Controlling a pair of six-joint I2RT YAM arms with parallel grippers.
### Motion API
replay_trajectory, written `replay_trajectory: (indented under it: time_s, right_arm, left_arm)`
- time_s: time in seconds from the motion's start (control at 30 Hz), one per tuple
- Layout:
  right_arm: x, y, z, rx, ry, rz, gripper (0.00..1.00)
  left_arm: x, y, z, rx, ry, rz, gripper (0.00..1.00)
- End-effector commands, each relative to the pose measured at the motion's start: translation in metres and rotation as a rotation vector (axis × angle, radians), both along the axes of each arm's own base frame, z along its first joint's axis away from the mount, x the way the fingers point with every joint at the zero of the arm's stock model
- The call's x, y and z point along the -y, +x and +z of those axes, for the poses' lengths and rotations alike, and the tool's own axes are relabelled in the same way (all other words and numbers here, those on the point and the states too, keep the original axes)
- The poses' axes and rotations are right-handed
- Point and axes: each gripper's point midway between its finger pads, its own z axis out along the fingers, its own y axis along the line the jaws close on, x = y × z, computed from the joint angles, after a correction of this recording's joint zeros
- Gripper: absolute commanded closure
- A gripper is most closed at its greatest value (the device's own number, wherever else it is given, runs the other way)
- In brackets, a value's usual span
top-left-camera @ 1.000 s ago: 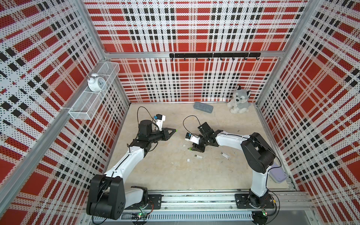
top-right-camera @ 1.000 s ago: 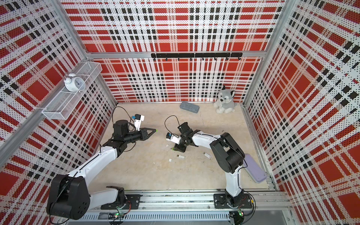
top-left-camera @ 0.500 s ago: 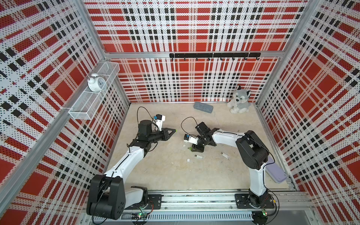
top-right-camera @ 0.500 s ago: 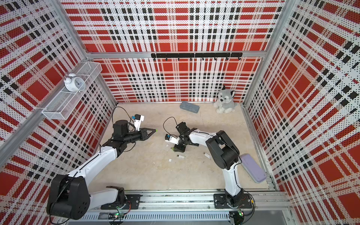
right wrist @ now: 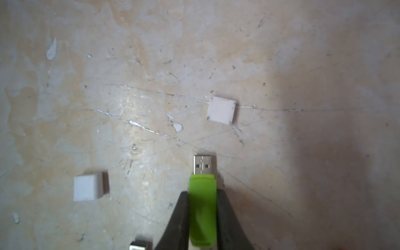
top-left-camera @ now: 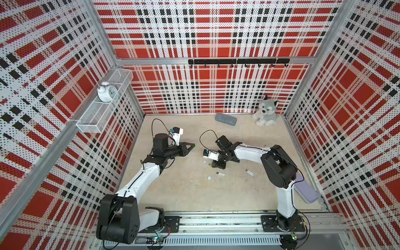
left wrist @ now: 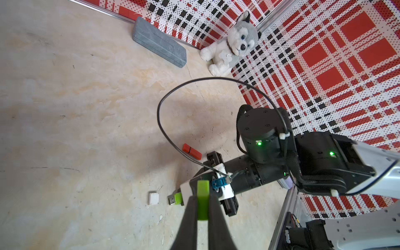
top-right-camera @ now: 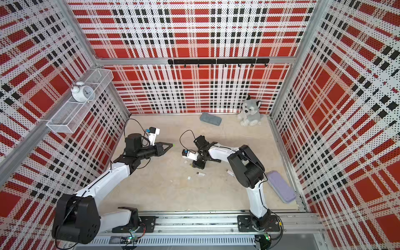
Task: Close the usb drive cover
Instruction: Pick up the USB drive from the center of the board.
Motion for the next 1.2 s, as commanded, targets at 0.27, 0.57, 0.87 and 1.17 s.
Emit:
replay_trajectory:
  time_s: [0.27,0.57,0.87,1.17]
  right_arm:
    - [0.012,0.010,0.070,0.176,0.167,-0.080,0.87]
    - [0.012,0.007,0.135,0.366,0.309,-0.025,0.87]
    - [0.024,0.003,0.146,0.456,0.271,0.005,0.87]
    - [0.020,-0.002,0.155,0.482,0.291,0.012,0.87]
  left_arm:
    - [0.011,-0.005,-0.021,-0.095,-0.040,-0.069,1.00]
    - [0.058,-0.016,-0.032,-0.161,-0.070,-0.258,1.00]
    - [0.081,-0.024,-0.024,-0.167,-0.105,-0.363,1.00]
    - [0.083,-0.017,-0.019,-0.157,-0.103,-0.341,1.00]
